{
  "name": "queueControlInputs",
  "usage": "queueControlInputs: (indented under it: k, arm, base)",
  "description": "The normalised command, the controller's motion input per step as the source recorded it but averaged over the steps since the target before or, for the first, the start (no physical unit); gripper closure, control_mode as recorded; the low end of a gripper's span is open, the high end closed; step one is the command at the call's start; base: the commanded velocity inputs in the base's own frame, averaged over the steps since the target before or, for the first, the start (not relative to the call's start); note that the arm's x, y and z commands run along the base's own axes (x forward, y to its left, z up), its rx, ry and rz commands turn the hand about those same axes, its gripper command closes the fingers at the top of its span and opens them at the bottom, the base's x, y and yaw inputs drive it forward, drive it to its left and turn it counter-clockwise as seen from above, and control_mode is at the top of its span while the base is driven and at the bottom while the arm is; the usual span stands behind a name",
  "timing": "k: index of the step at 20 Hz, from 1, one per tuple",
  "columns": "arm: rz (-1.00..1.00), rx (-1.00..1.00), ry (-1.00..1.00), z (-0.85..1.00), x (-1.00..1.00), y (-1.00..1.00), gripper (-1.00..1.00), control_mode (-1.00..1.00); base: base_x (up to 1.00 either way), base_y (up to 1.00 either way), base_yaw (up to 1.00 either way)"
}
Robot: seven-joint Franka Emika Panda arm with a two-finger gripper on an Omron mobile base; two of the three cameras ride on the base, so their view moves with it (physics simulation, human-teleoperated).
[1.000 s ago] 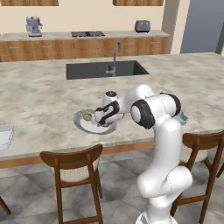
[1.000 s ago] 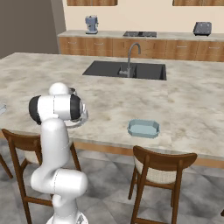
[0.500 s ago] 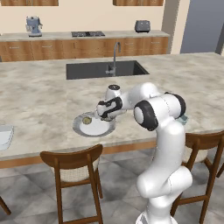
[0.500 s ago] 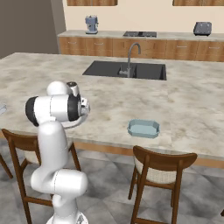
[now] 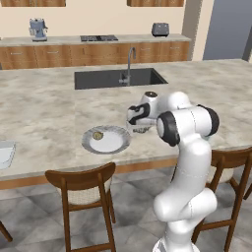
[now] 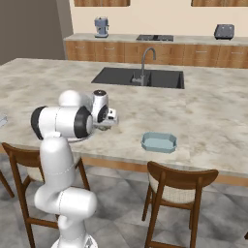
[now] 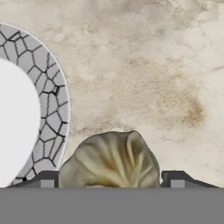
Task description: Place two dumplings into each of the tupperware containers and then place the containers in the fridge.
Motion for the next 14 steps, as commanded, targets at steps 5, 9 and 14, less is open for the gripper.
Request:
queueControlInputs:
  k: [5, 9, 14]
  arm:
    - [0.0, 0.07, 0.03, 0.0, 0.0, -1.0, 1.0, -1.0]
    - [0.0, 0.05, 0.03, 0.0, 0.0, -1.0, 1.0, -1.0]
    - [0.0, 0.0, 0.05, -0.03, 0.0, -1.0, 1.0, -1.0]
  base:
    - [0.0, 0.0, 0.0]
    - [0.0, 0.0, 0.0]
    - [0.0, 0.0, 0.0]
